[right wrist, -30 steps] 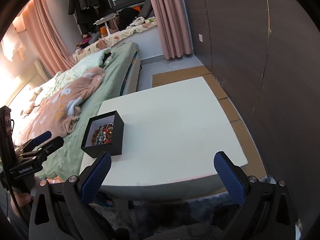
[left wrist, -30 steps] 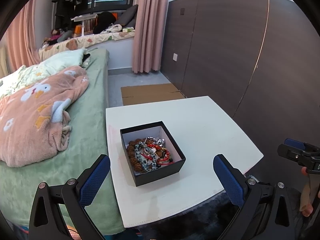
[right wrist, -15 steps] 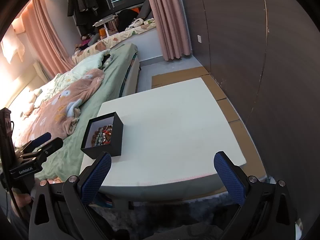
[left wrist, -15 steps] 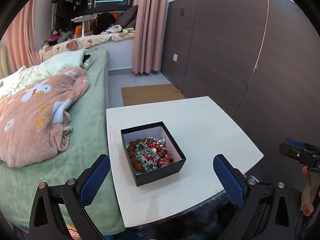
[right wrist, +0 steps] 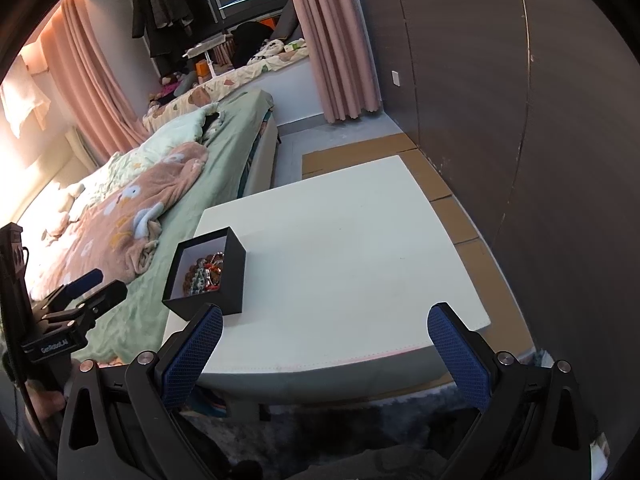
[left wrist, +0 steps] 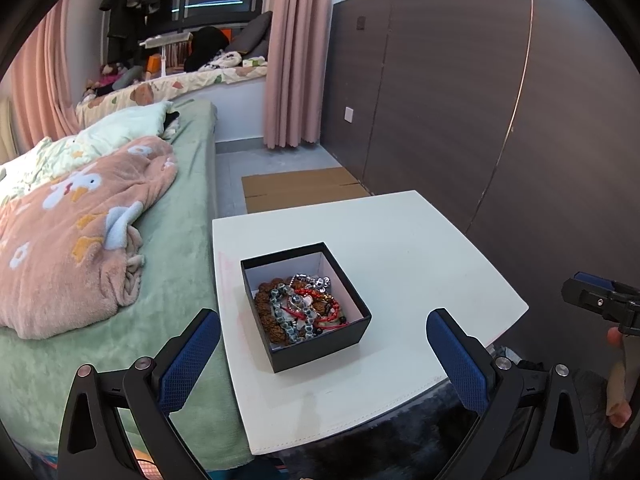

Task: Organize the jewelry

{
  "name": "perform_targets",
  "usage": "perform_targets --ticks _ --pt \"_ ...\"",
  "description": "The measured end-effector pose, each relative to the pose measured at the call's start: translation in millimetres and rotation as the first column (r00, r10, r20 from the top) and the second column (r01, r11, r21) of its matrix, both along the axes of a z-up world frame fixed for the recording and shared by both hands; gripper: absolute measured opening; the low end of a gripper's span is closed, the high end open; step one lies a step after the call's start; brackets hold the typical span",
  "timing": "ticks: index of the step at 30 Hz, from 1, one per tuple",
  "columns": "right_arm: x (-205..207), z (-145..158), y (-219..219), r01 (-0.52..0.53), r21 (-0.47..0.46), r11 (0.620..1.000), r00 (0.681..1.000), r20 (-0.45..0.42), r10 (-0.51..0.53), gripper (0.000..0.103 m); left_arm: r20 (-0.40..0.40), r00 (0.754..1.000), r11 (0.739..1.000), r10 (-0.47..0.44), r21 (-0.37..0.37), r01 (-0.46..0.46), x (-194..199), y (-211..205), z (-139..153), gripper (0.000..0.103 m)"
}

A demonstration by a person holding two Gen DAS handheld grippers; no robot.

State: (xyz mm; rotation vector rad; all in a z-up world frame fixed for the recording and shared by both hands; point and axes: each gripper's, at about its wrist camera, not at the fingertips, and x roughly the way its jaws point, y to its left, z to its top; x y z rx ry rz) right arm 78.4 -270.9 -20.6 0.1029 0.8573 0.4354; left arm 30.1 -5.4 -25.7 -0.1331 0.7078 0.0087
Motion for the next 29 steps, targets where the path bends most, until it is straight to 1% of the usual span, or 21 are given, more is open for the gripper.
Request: perform_targets --ticks 16,21,29 --pt "0.2 0.5 -0.9 0.0 0.001 1.0 1.0 0.001 0.0 0.103 -0.002 1.0 1.0 -0.001 -0.005 0.001 -1.7 3.6 0.9 0.103" --pt "0.4 0.4 -1.2 0.0 0.002 1.0 1.0 0.0 0.0 0.103 0.01 1.0 1.0 -0.009 0.004 0.009 -3.6 3.2 2.1 0.103" --pt "0.4 0.2 -1.3 0.0 0.003 1.0 1.0 0.002 0.0 0.103 0.008 1.0 1.0 -0.012 0.008 0.012 -3.5 2.5 1.7 0.103"
